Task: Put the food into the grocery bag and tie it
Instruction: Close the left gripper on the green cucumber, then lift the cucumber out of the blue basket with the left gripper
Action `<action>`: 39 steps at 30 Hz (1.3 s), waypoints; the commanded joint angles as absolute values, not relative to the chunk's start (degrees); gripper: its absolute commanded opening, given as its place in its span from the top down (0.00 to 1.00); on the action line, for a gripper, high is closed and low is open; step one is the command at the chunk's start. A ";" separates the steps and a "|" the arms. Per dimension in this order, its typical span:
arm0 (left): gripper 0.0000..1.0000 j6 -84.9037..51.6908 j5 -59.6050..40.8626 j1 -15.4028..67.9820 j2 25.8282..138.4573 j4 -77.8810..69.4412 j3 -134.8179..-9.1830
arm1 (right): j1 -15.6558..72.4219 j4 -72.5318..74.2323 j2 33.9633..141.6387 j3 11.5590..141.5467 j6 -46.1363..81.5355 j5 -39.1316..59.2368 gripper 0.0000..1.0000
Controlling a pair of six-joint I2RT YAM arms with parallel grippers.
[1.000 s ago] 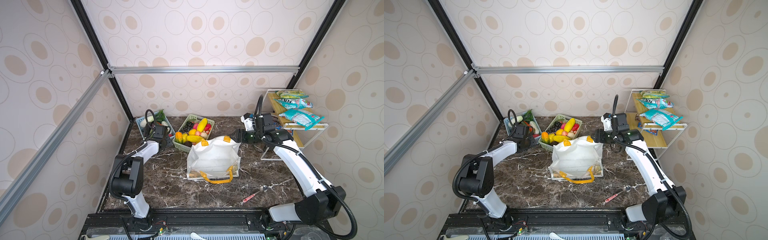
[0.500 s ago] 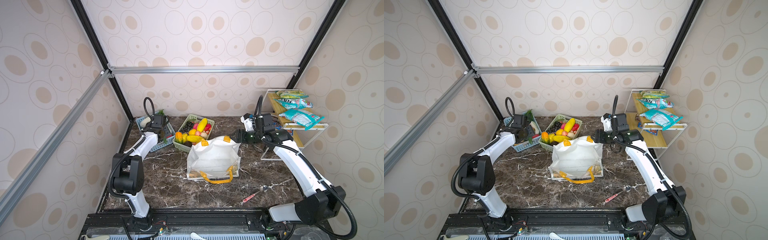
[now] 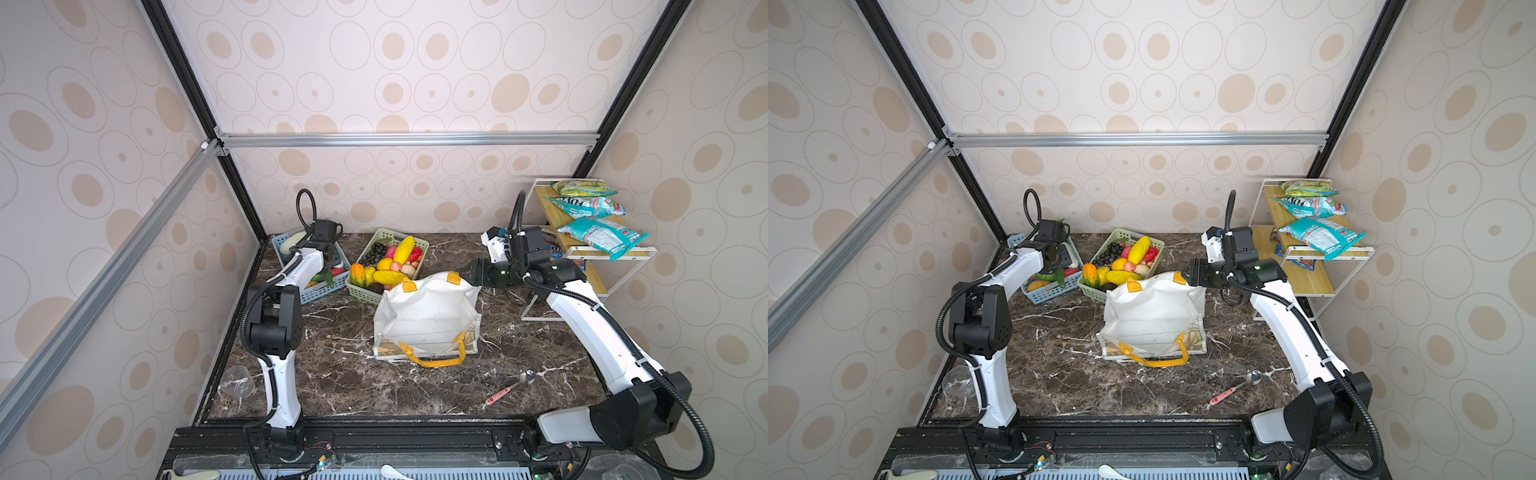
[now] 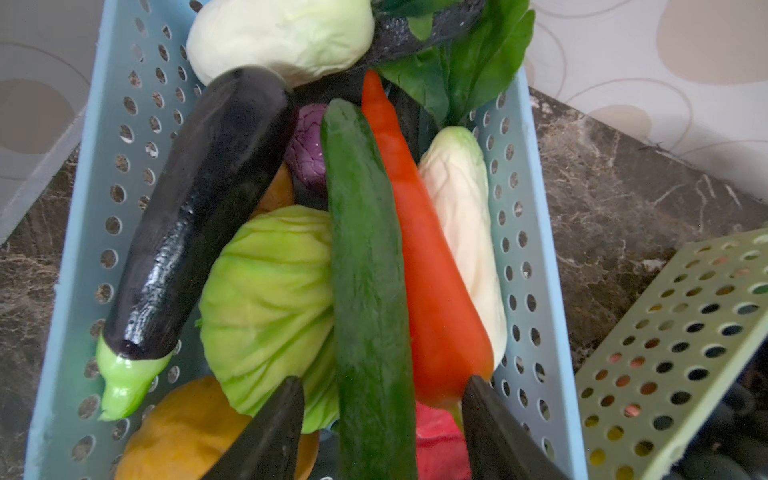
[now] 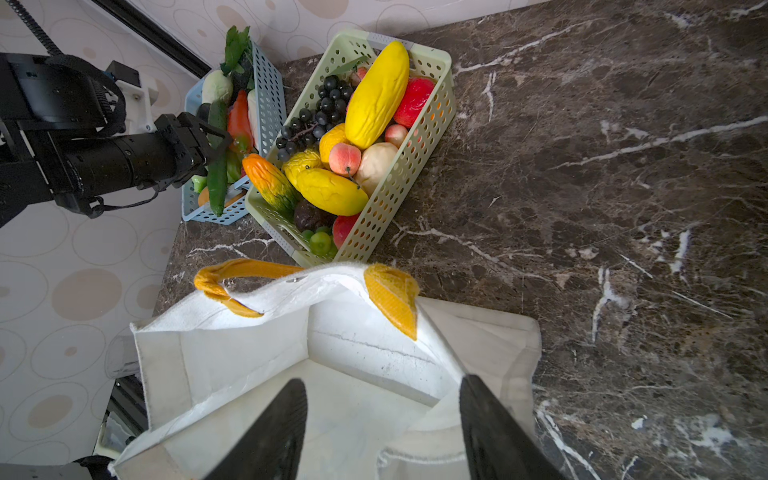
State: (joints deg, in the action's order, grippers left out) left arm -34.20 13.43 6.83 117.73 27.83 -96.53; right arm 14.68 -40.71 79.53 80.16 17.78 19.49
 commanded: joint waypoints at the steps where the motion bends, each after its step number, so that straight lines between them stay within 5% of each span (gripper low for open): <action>1: 0.43 -33.92 14.62 5.94 119.16 29.42 -99.53 | 15.08 -40.95 78.40 80.55 18.00 19.15 0.39; 14: 0.67 -35.90 11.34 5.40 118.19 23.93 -96.76 | 15.17 -41.48 78.82 81.66 17.93 18.90 0.39; 39: 0.69 -35.81 1.87 5.71 103.08 14.91 -86.68 | 15.39 -40.96 79.01 81.22 18.16 18.66 0.39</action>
State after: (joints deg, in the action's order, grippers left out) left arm -35.18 4.10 5.56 106.39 17.58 -87.99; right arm 14.96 -40.93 79.53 80.44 17.80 19.33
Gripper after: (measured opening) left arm 0.315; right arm 0.613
